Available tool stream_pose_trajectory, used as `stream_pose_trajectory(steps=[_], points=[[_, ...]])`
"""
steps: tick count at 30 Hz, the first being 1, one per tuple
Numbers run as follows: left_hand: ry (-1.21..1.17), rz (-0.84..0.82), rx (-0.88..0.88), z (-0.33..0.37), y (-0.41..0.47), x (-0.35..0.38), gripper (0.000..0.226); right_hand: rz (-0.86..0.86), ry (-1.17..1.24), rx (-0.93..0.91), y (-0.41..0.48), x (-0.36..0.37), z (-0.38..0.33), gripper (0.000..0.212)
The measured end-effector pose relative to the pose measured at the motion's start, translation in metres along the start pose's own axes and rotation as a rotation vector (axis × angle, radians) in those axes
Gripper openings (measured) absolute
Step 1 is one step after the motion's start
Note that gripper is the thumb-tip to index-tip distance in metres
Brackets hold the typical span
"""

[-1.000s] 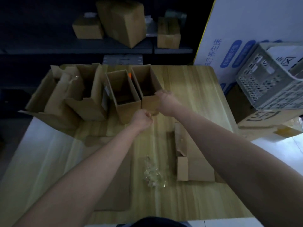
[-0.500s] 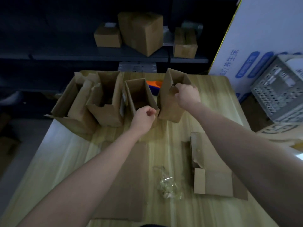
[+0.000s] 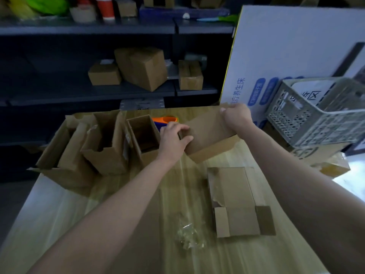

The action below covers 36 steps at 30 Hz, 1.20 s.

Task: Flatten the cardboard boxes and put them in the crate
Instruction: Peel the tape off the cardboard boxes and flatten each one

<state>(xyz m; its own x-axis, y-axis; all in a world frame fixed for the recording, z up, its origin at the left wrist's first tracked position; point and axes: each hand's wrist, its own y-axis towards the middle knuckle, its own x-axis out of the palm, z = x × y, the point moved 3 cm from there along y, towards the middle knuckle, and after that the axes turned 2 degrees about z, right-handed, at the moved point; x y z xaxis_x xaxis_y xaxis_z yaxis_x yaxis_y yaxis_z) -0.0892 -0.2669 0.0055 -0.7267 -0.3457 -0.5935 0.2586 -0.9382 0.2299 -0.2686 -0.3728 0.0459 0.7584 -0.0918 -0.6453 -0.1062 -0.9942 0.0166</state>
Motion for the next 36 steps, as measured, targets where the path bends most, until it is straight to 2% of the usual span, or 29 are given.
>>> stream_pose_trajectory(steps=[2, 6, 12, 17, 20, 25, 31, 36], points=[[-0.020, -0.009, 0.026, 0.006, -0.006, 0.002, 0.033, -0.030, 0.035, 0.070, -0.003, -0.003, 0.010, 0.036], [-0.057, -0.025, 0.000, 0.010, -0.015, 0.006, 0.048, -0.040, 0.111, 0.180, -0.011, -0.009, 0.029, 0.031], [-0.063, -0.052, -0.015, 0.016, -0.025, 0.015, 0.034, -0.093, 0.139, 0.231, -0.017, -0.017, 0.053, 0.039], [0.010, -0.231, -0.070, 0.017, -0.039, 0.037, 0.039, -0.130, 0.085, 0.326, -0.031, -0.013, 0.093, 0.045], [0.040, -0.291, -0.132, 0.007, -0.050, 0.049, 0.042, -0.188, 0.043, 0.264, -0.038, -0.005, 0.111, 0.041], [0.126, -0.263, -0.180, -0.004, -0.049, 0.048, 0.034, -0.206, 0.018, 0.128, -0.045, 0.011, 0.110, 0.050], [0.193, -0.316, -0.151, -0.010, -0.052, 0.046, 0.044, -0.198, -0.047, 0.042, -0.041, 0.024, 0.105, 0.029], [0.203, -0.338, -0.123, -0.008, -0.045, 0.046, 0.031, -0.210, -0.073, 0.032, -0.038, 0.027, 0.107, 0.029]])
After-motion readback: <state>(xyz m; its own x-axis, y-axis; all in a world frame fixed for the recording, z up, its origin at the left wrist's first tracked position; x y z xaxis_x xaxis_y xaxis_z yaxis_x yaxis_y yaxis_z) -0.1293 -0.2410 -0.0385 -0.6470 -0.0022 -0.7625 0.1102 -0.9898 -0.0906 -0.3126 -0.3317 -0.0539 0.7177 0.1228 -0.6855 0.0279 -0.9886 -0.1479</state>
